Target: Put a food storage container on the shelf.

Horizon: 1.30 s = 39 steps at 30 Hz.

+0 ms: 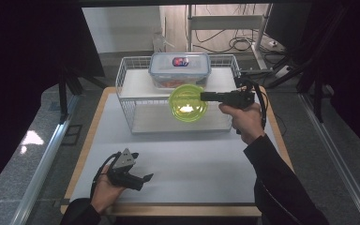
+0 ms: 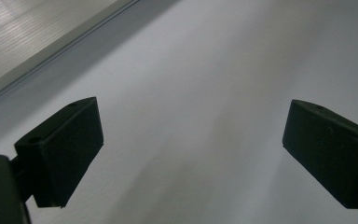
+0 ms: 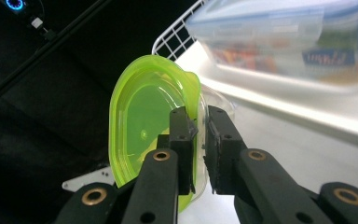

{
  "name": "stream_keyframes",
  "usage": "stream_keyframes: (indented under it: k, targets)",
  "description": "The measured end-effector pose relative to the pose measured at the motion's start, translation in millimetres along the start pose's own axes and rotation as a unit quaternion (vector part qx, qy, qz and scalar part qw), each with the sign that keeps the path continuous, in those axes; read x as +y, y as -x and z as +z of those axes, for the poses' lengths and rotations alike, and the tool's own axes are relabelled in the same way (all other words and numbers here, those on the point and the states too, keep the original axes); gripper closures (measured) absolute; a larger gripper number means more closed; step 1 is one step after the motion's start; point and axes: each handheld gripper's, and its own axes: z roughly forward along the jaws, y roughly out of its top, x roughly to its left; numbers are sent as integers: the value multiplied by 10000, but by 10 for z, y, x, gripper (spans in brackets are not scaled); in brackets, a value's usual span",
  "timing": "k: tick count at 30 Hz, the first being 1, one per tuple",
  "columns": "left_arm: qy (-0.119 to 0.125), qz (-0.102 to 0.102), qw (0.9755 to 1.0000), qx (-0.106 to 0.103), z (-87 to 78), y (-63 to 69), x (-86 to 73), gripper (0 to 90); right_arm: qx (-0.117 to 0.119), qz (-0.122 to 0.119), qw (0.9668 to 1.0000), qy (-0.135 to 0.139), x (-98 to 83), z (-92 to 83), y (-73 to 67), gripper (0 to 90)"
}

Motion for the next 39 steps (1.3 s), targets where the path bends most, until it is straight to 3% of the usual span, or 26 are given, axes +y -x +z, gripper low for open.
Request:
stream_keyframes:
  k: [22, 30, 39]
  targets:
    - [28, -40, 10000, -26, -7, -4, -1, 51, -363, 82, 9985, 405, 732, -14, -61, 822]
    - [42, -41, 10000, -51, -12, -6, -3, 51, -692, 167, 9962, 512, 1051, 101, -22, 822]
    - [53, -63, 9999, -90, -14, -5, -6, 51, -985, 318, 9936, 443, 1260, 265, 36, 821]
